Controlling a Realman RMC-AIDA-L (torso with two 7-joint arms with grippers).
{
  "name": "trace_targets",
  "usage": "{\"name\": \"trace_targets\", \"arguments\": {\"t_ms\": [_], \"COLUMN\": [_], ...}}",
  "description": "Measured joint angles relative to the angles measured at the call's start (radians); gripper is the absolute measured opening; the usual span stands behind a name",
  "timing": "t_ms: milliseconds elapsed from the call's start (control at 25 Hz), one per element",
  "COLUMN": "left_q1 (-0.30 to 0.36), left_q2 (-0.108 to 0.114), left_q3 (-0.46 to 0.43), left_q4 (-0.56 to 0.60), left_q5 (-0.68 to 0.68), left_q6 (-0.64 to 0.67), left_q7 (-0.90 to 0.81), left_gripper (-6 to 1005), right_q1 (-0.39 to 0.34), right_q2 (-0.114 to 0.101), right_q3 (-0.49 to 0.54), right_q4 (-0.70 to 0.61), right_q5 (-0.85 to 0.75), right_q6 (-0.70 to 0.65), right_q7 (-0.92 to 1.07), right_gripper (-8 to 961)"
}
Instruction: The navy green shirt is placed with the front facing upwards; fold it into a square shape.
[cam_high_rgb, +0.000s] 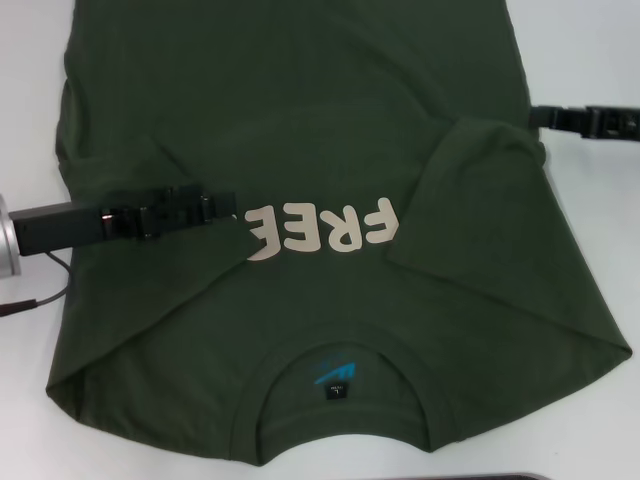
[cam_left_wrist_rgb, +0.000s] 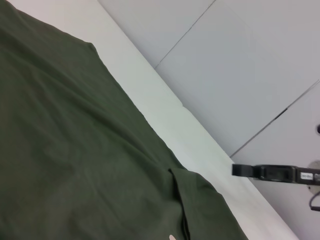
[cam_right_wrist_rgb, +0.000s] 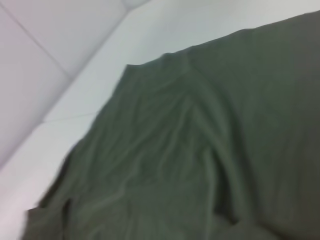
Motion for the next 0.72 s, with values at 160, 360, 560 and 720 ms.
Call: {"name": "trace_targets", "arguments": {"t_ms": [160,360,560,720], "left_q1": [0.001,0.002,0.001,-0.001], "left_q2": [0.0,0.0,0.0,0.0], "left_q3": [0.0,0.0,0.0,0.0], "left_q4": [0.0,0.0,0.0,0.0], "left_q5": [0.0,0.0,0.0,0.0], "left_q6": [0.004,0.005,0.005,0.008], "left_q7": [0.0,0.0,0.0,0.0], "left_gripper": [878,877,878,878], "right_q1": [-0.037,-0.088,-0.132,-0.164], "right_q2": [-0.014,-0.025,-0.024,-0.022], "right_q3": [0.074,0.205,0.297,0.306], "right_q4": [0.006,0.007,0.008,0.008], "right_q5": [0.001,0.002,0.002,0.002], "right_q6": [-0.159,-0.385,-0.48,-0.494], "right_q7": [-0.009,-0.043,-0.099,-0.121], "right_gripper": [165,276,508,677]}}
